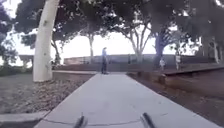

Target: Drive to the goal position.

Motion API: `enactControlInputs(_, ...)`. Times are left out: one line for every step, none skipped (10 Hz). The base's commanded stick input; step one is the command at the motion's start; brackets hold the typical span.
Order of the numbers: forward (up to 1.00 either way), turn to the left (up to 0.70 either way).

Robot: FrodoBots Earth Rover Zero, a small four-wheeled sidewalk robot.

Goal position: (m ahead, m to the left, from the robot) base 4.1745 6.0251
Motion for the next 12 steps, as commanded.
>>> enactControlInputs(0.98,0.00)
enactControlInputs(0.98,0.00)
enactControlInputs(0.98,0.00)
enactControlInputs(0.98,0.00)
enactControlInputs(0.98,0.03)
enactControlInputs(0.98,0.13)
enactControlInputs(0.98,0.20)
enactControlInputs(0.98,0.26)
enactControlInputs(0.98,0.17)
enactControlInputs(0.98,0.00)
enactControlInputs(0.98,0.00)
enactControlInputs(0.98,0.00)
